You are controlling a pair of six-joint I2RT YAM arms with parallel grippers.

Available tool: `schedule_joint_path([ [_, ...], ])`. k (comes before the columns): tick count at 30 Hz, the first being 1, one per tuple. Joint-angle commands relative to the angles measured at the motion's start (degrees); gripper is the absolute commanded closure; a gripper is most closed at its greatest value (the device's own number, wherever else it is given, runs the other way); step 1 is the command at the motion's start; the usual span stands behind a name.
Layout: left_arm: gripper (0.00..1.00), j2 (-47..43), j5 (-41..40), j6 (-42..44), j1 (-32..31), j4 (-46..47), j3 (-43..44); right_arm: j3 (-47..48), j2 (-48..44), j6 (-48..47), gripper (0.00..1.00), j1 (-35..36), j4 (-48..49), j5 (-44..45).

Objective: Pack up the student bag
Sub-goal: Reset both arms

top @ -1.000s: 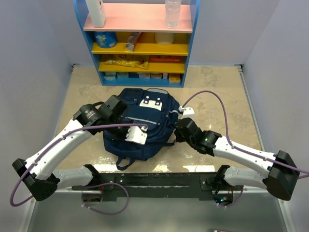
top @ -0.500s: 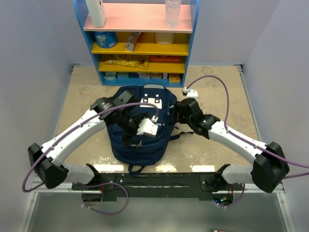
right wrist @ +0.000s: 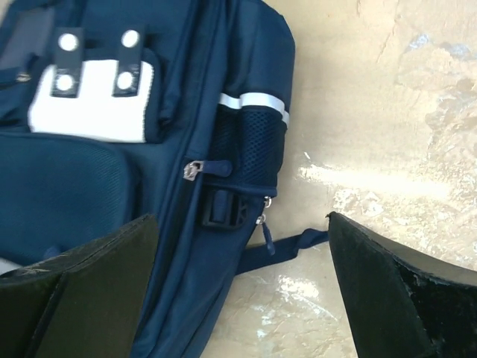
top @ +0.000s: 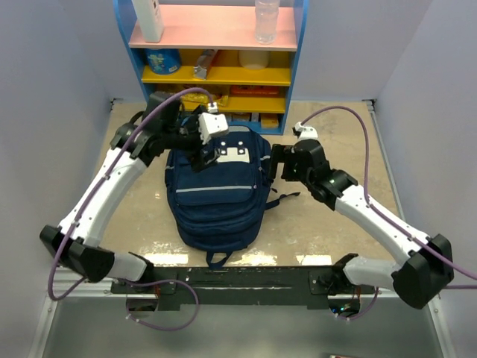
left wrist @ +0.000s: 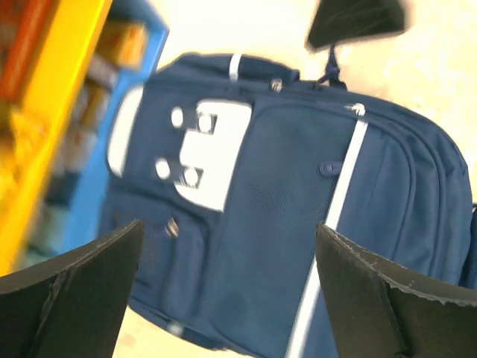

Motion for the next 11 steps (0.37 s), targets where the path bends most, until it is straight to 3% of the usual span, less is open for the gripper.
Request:
schedule_joint_path([
  [1, 0.00, -13.5, -6.5, -13.6, 2.7, 13.3, -17.0, -0.3, -4.9, -1.7, 0.01, 0.1, -0.4, -3.7],
  [4, 0.00, -16.8, -8.5, -18.2, 2.9, 16.7, -24.4, -0.6, -6.4, -2.5, 0.01, 0.1, 0.4, -5.0],
  [11, 0.00, -14.3, -10.2, -23.4, 4.8, 17.9, -26.7, -1.0, -7.2, -3.5, 0.01, 0.1, 0.2, -3.7],
])
